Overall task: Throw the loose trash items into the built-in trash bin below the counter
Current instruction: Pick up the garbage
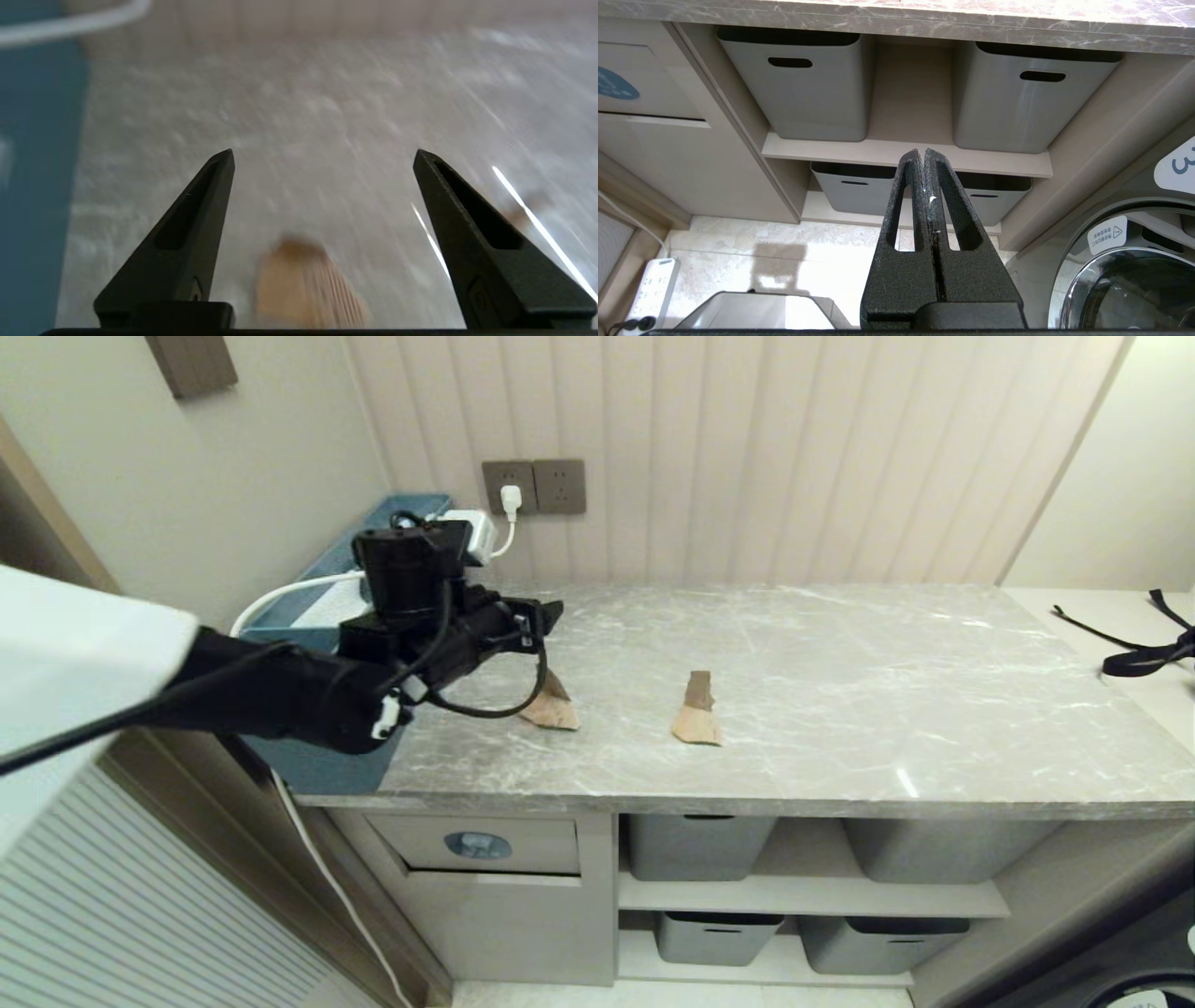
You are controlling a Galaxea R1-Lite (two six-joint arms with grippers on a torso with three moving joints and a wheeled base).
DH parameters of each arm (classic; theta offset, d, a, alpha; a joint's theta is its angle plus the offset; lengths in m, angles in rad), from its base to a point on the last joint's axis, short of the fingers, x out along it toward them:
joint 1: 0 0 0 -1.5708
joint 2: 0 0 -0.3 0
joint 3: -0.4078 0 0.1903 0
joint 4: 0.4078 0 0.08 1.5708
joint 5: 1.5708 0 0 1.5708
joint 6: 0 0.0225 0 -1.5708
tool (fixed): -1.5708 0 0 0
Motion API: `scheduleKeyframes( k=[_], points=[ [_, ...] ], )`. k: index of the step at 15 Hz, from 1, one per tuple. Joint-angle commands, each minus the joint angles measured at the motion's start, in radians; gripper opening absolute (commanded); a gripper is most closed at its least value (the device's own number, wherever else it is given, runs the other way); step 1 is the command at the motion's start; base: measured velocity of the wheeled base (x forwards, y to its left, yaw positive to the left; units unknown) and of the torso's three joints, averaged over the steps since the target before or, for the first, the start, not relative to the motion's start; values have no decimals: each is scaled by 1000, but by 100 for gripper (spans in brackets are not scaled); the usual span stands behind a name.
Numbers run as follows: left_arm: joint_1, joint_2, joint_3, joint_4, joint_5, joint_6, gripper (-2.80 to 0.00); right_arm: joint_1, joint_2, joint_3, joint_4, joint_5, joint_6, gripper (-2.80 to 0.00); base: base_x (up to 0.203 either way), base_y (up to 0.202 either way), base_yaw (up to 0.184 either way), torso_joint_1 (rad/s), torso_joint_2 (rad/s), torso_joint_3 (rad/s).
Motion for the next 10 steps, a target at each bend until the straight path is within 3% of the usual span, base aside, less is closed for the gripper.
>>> scheduleKeyframes(
  k=[1,3,10],
  points=[
    [-26,191,-130,-135,98,41,0,0,1,0,1,0,-1,-280,0,0,0,0,0,0],
    [-35,219,-113,-148,111,83,0,0,1,0,1,0,-1,-280,0,0,0,0,0,0],
    [-32,282,-87,-121,122,80,0,0,1,0,1,0,-1,-280,0,0,0,0,0,0]
  ],
)
